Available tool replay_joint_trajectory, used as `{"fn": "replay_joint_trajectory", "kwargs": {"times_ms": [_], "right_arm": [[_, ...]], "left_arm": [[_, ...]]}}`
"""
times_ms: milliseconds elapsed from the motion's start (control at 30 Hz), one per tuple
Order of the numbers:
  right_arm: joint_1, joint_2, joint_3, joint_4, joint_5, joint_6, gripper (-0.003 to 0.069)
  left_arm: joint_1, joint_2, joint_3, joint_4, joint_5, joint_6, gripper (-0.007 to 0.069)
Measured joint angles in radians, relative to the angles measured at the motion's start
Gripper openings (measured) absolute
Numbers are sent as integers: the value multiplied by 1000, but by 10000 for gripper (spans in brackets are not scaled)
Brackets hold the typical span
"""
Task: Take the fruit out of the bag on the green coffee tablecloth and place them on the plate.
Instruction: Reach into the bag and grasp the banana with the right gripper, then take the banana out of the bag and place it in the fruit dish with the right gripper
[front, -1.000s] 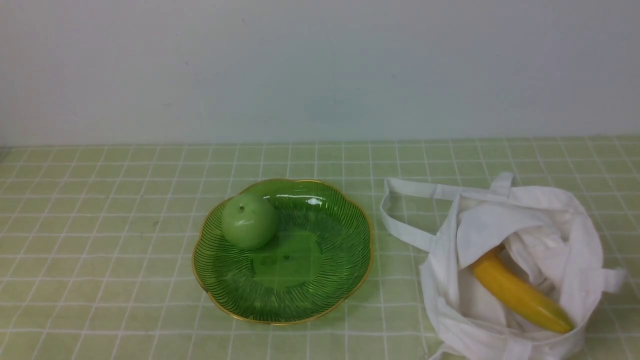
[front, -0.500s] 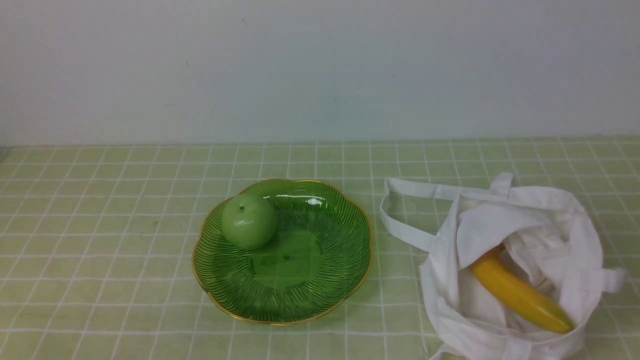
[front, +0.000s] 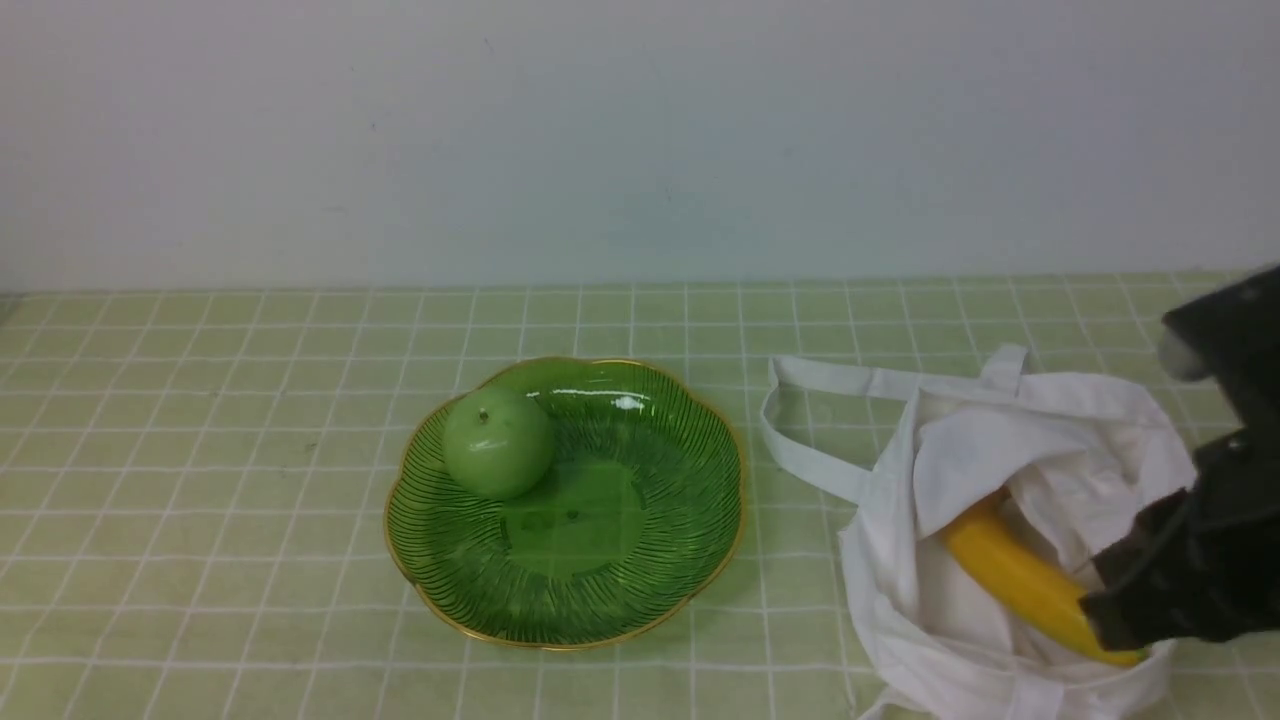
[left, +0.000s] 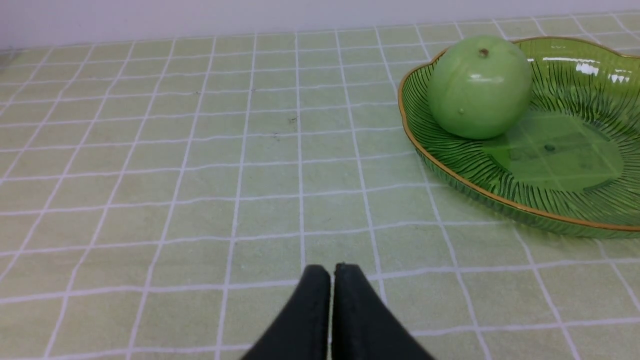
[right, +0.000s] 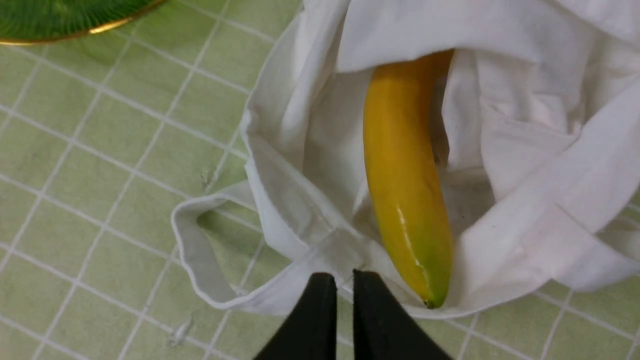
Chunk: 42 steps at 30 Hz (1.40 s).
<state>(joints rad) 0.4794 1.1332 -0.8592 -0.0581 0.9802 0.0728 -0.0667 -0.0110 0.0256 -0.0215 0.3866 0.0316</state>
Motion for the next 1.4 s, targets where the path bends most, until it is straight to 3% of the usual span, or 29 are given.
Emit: {"fn": "replay_joint_trajectory", "kwargs": {"times_ms": [67, 200, 367, 500, 700, 767, 800, 867, 1167, 1400], "right_arm": [[0, 37, 0, 0, -24, -4, 134], [0, 133, 0, -18, -102, -14, 293], [0, 273, -4, -126, -151, 29, 515], [0, 373, -7, -231, -164, 146, 590], [0, 450, -8, -275, -173, 232, 563], [0, 460, -8, -251, -173, 231, 487], [0, 460, -9, -228, -170, 230, 369], [0, 460, -9, -216, -165, 228, 308], [0, 378, -38, -110, -106, 198, 319], [0, 329, -159, -6, 27, 129, 319]], "left_arm": [[0, 0, 0, 0, 0, 0, -8], [0, 0, 0, 0, 0, 0, -8], [0, 0, 0, 0, 0, 0, -8], [0, 0, 0, 0, 0, 0, -8], [0, 0, 0, 0, 0, 0, -8], [0, 0, 0, 0, 0, 0, -8], [0, 0, 0, 0, 0, 0, -8], [0, 0, 0, 0, 0, 0, -8], [0, 0, 0, 0, 0, 0, -8], [0, 0, 0, 0, 0, 0, -8]]}}
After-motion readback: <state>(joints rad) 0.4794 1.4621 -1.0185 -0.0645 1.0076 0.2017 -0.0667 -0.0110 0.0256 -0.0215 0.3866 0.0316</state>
